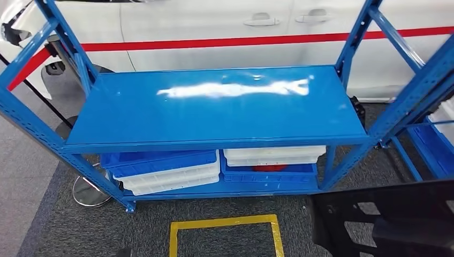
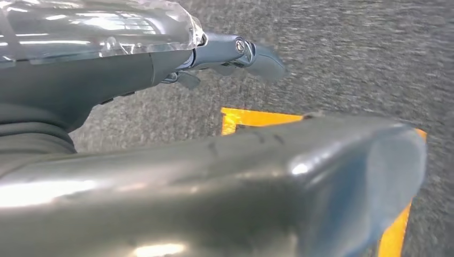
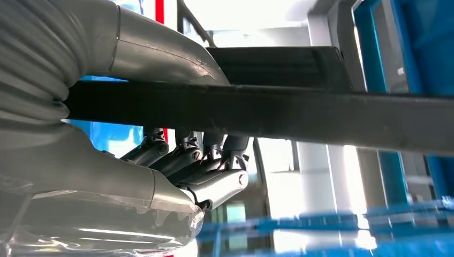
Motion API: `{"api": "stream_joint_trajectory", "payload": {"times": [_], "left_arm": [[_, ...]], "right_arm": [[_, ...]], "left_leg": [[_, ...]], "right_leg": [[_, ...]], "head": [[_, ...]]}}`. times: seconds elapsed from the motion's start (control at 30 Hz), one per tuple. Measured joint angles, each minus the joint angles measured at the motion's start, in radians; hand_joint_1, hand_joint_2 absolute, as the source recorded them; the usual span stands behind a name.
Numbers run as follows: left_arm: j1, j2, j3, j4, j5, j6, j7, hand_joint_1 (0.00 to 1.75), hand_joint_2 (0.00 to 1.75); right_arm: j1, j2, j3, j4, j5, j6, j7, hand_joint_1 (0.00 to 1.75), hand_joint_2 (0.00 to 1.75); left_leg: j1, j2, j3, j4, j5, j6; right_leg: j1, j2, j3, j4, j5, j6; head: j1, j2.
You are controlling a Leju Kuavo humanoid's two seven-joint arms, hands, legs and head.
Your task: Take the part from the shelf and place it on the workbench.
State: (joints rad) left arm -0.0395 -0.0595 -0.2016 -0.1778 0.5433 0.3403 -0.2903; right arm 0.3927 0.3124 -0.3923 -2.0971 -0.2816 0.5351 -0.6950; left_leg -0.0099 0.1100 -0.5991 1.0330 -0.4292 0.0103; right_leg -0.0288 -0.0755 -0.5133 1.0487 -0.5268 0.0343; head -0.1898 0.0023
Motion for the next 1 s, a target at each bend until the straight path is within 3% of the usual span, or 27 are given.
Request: {"api": "stream_joint_trajectory", "payload": {"times": [0.07, 0.1, 0.13, 0.2, 0.23, 0.27, 0.3, 0.33, 0.37, 0.43, 0.47, 0.53, 0.57, 0.63, 0.67, 0.73, 0.8, 0.83, 0.9, 0.97, 1.0], "left_arm": [[-0.002, 0.002, 0.0, 0.0, 0.0, -0.003, 0.0, 0.0, 0.0], [-0.003, 0.004, 0.0, 0.0, 0.0, -0.004, 0.0, 0.0, 0.0], [-0.001, 0.005, 0.0, 0.0, 0.0, -0.004, 0.001, 0.0, 0.0], [0.003, 0.007, 0.001, 0.0, 0.0, -0.004, 0.008, 0.0, 0.0], [0.004, 0.007, 0.001, 0.0, 0.0, -0.003, 0.012, 0.0, 0.0], [0.005, 0.008, 0.001, 0.0, 0.0, -0.001, 0.017, 0.0, 0.0], [0.005, 0.008, 0.001, 0.0, 0.001, 0.001, 0.02, 0.0, 0.0], [0.004, 0.009, 0.001, 0.0, 0.001, 0.003, 0.023, 0.0, 0.0], [0.003, 0.01, 0.001, 0.0, 0.001, 0.005, 0.024, 0.0, 0.0], [0.001, 0.015, 0.001, 0.0, 0.0, 0.008, 0.021, 0.0, 0.0], [0.0, 0.018, 0.001, 0.0, 0.0, 0.01, 0.016, 0.0, 0.0], [-0.003, 0.023, 0.001, 0.0, -0.003, 0.017, 0.002, 0.0, 0.0], [-0.004, 0.023, 0.001, 0.0, -0.004, 0.021, -0.006, 0.0, 0.0], [-0.007, 0.024, 0.001, 0.0, -0.006, 0.028, -0.02, 0.0, 0.0], [-0.005, 0.024, 0.001, 0.0, -0.005, 0.031, -0.026, 0.0, 0.0], [0.0, 0.024, 0.001, 0.0, -0.005, 0.035, -0.035, 0.0, 0.0], [0.004, 0.024, 0.001, 0.0, -0.005, 0.036, -0.039, 0.0, 0.0], [0.004, 0.024, 0.001, 0.0, -0.005, 0.037, -0.04, 0.0, 0.0], [0.003, 0.024, 0.001, 0.0, -0.006, 0.035, -0.048, 0.0, 0.0], [0.001, 0.028, 0.001, 0.0, -0.007, 0.028, -0.063, 0.0, 0.0], [-0.001, 0.03, 0.001, 0.0, -0.009, 0.024, -0.069, 0.0, 0.0]], "right_arm": [[0.006, 0.007, -0.001, 0.003, 0.001, -0.006, 0.0, 1.75, 1.75], [0.008, 0.01, -0.001, 0.004, 0.001, -0.006, 0.0, 1.75, 1.75], [0.009, 0.013, -0.001, 0.005, 0.001, -0.007, 0.0, 1.75, 1.75], [0.01, 0.019, -0.001, 0.005, -0.001, -0.007, 0.0, 1.75, 1.75], [0.01, 0.021, -0.001, 0.006, -0.002, -0.008, 0.0, 1.75, 1.75], [0.01, 0.022, -0.001, 0.008, -0.004, -0.009, 0.0, 1.75, 1.75], [0.01, 0.023, -0.001, 0.009, -0.007, -0.011, 0.0, 1.75, 1.75], [0.01, 0.023, -0.001, 0.011, -0.009, -0.013, 0.0, 1.75, 1.75], [0.011, 0.024, -0.001, 0.012, -0.011, -0.014, 0.0, 1.75, 1.75], [0.012, 0.026, -0.002, 0.013, -0.017, -0.015, 0.0, 1.75, 1.75], [0.012, 0.027, -0.002, 0.012, -0.021, -0.014, 0.0, 1.75, 1.75], [0.013, 0.028, -0.006, 0.012, -0.025, -0.01, 0.0, 1.75, 1.75], [0.014, 0.029, -0.009, 0.01, -0.025, -0.009, 0.0, 1.75, 1.75], [0.015, 0.03, -0.017, 0.005, -0.023, -0.011, -0.001, 1.75, 1.75], [0.015, 0.03, -0.02, 0.003, -0.021, -0.014, -0.001, 1.75, 1.75], [0.013, 0.03, -0.021, 0.0, -0.016, -0.021, -0.002, 1.75, 1.75], [0.012, 0.03, -0.021, 0.0, -0.012, -0.026, -0.002, 1.75, 1.75], [0.012, 0.03, -0.021, 0.0, -0.011, -0.028, -0.002, 1.75, 1.75], [0.011, 0.03, -0.021, -0.001, -0.008, -0.034, -0.002, 1.75, 1.75], [0.004, 0.03, -0.021, -0.003, 0.002, -0.041, -0.001, 1.75, 1.75], [-0.003, 0.03, -0.021, -0.004, 0.011, -0.044, -0.001, 1.75, 1.75]], "left_leg": [[0.001, 0.012, 0.0, 0.003, 0.004, -0.014], [0.004, 0.001, -0.005, 0.01, -0.005, -0.023], [0.006, -0.022, -0.013, 0.029, -0.032, -0.032], [0.01, -0.078, -0.039, 0.119, -0.127, -0.04], [0.01, -0.093, -0.053, 0.18, -0.174, -0.039], [0.01, -0.098, -0.06, 0.232, -0.202, -0.035], [0.009, -0.1, -0.055, 0.261, -0.211, -0.03], [0.008, -0.102, -0.032, 0.253, -0.197, -0.024], [0.006, -0.108, 0.008, 0.207, -0.17, -0.015], [0.0, -0.144, 0.109, 0.06, -0.133, 0.006], [-0.002, -0.163, 0.143, 0.003, -0.126, 0.013], [-0.007, -0.177, 0.164, -0.043, -0.126, 0.017], [-0.007, -0.168, 0.162, -0.049, -0.114, 0.019], [-0.004, -0.143, 0.158, -0.067, -0.092, 0.027], [0.0, -0.129, 0.152, -0.076, -0.079, 0.029], [0.0, -0.1, 0.134, -0.079, -0.063, 0.031], [0.002, -0.068, 0.114, -0.075, -0.052, 0.026], [0.003, -0.052, 0.105, -0.072, -0.048, 0.022], [0.009, -0.024, 0.09, -0.057, -0.045, 0.012], [0.009, -0.004, 0.076, -0.036, -0.051, -0.004], [0.008, 0.004, 0.073, -0.027, -0.054, -0.012]], "right_leg": [[0.004, 0.016, -0.01, -0.006, 0.006, -0.028], [0.004, 0.025, -0.019, -0.006, 0.015, -0.038], [0.004, 0.034, -0.03, -0.008, 0.025, -0.047], [0.007, 0.055, -0.058, -0.008, 0.049, -0.059], [0.01, 0.068, -0.073, -0.008, 0.061, -0.062], [0.013, 0.082, -0.09, -0.007, 0.073, -0.064], [0.016, 0.096, -0.105, -0.006, 0.085, -0.065], [0.019, 0.111, -0.12, -0.005, 0.097, -0.064], [0.022, 0.125, -0.131, -0.004, 0.107, -0.064], [0.025, 0.15, -0.148, -0.004, 0.127, -0.061], [0.024, 0.159, -0.153, -0.006, 0.136, -0.057], [0.018, 0.177, -0.156, -0.012, 0.155, -0.045], [0.017, 0.185, -0.156, -0.016, 0.164, -0.038], [0.02, 0.164, -0.167, -0.002, 0.152, -0.03], [0.022, 0.14, -0.181, 0.03, 0.122, -0.027], [0.019, 0.098, -0.221, 0.147, 0.033, -0.018], [0.008, 0.085, -0.236, 0.241, -0.022, -0.005], [0.002, 0.08, -0.216, 0.239, -0.024, 0.002], [-0.009, 0.057, -0.119, 0.128, 0.007, 0.014], [-0.01, 0.024, -0.044, 0.02, 0.026, 0.007], [-0.008, 0.016, -0.033, -0.002, 0.026, -0.003]], "head": [[-0.002, 0.0], [-0.002, 0.0], [-0.002, 0.0], [-0.002, 0.0], [-0.002, 0.0], [-0.002, 0.0], [-0.002, 0.0], [-0.002, 0.0], [-0.002, 0.0], [-0.002, 0.0], [-0.002, 0.0], [-0.002, 0.0], [-0.002, 0.0], [-0.001, 0.0], [-0.001, 0.0], [0.0, 0.0], [0.0, 0.0], [0.0, 0.0], [0.0, 0.0], [0.0, 0.0], [0.0, 0.0]]}}
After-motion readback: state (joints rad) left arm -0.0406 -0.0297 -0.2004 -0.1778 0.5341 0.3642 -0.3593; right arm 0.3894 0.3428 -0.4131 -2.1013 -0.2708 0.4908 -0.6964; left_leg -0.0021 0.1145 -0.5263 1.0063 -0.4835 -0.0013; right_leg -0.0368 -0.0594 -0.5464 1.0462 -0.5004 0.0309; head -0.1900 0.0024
